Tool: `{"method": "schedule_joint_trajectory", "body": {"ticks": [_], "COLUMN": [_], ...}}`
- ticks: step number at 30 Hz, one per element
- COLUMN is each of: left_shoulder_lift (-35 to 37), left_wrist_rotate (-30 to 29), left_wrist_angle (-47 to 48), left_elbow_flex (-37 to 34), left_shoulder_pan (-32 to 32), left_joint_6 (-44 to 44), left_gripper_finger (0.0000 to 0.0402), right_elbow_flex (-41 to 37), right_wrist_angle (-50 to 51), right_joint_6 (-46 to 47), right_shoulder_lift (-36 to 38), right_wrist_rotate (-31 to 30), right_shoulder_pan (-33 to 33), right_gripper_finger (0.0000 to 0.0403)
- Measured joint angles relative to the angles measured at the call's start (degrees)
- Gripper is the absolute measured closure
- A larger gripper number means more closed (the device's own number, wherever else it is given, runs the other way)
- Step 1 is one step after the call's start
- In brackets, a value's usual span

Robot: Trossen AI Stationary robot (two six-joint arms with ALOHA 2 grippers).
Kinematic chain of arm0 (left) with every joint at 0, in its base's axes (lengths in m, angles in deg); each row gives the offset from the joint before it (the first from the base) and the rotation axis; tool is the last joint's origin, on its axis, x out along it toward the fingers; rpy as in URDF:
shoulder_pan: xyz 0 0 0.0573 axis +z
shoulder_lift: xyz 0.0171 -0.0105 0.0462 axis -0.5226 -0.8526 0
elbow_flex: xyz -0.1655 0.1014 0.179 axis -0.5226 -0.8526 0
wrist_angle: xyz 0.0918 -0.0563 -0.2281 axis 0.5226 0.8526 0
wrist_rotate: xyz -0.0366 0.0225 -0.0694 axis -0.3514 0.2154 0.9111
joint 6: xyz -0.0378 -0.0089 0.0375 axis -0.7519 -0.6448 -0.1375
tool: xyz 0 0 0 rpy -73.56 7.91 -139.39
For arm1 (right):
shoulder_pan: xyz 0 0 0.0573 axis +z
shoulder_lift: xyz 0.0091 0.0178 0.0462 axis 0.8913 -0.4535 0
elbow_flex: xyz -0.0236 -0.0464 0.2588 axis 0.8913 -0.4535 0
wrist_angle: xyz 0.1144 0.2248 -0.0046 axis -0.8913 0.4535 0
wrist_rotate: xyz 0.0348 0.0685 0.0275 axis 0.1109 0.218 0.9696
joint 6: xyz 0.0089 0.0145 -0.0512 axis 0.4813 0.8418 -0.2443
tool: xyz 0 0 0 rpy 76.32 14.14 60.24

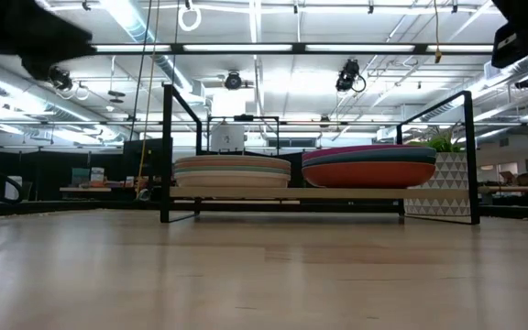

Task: Place and stack plates onto a shelf
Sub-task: Return to Home Position

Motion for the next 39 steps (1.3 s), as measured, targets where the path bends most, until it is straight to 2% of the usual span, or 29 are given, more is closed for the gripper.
{"method": "schedule_joint_trajectory", "body": {"ticks": [3, 7, 10, 12, 18, 23, 30, 36, 39], "left_shoulder_lift": [-0.7, -1.0, -0.5, 0.0, 2.2, 2.5, 2.4, 2.4, 2.4], "left_wrist_rotate": [3.3, 18.2, 27.9, 31.2, 43.2, 47.5, 48.5, 47.8, 47.0], "left_wrist_angle": [-13.0, -33.2, -40.3, -42.6, -41.0, -39.5, -30.7, -22.1, -19.1], "left_elbow_flex": [-2.3, -8.2, -11.9, -13.3, -14.9, -14.9, -14.9, -15.0, -15.0], "left_shoulder_pan": [0.1, 2.2, 4.9, 7.0, 14.2, 19.7, 23.9, 24.9, 25.1], "left_joint_6": [12.5, 29.3, 37.3, 39.1, 36.4, 33.9, 27.5, 27.1, 27.4], "left_gripper_finger": [0.0261, 0.0261, 0.0261, 0.0261, 0.0261, 0.0261, 0.0261, 0.026, 0.026], "right_elbow_flex": [0.0, 0.0, 0.0, 0.0, 0.0, 0.0, 0.0, 0.0, 0.0], "right_wrist_angle": [2.8, 3.6, 3.6, 3.5, 4.9, 7.4, 14.6, 24.9, 26.1], "right_joint_6": [0.0, -1.3, -2.9, -2.9, -2.1, -0.9, 1.2, 5.5, 5.5], "right_shoulder_lift": [2.9, 4.0, 4.0, 4.0, 4.0, 4.0, 4.0, 3.9, 3.9], "right_wrist_rotate": [6.0, 21.0, 29.0, 30.2, 30.3, 28.6, 28.5, 28.9, 28.9], "right_shoulder_pan": [0.0, 0.0, 0.0, 0.0, 0.0, -0.3, -1.3, -1.5, -1.5], "right_gripper_finger": [0.0325, 0.0325, 0.0325, 0.0325, 0.0325, 0.0325, 0.0325, 0.0325, 0.0325]}}
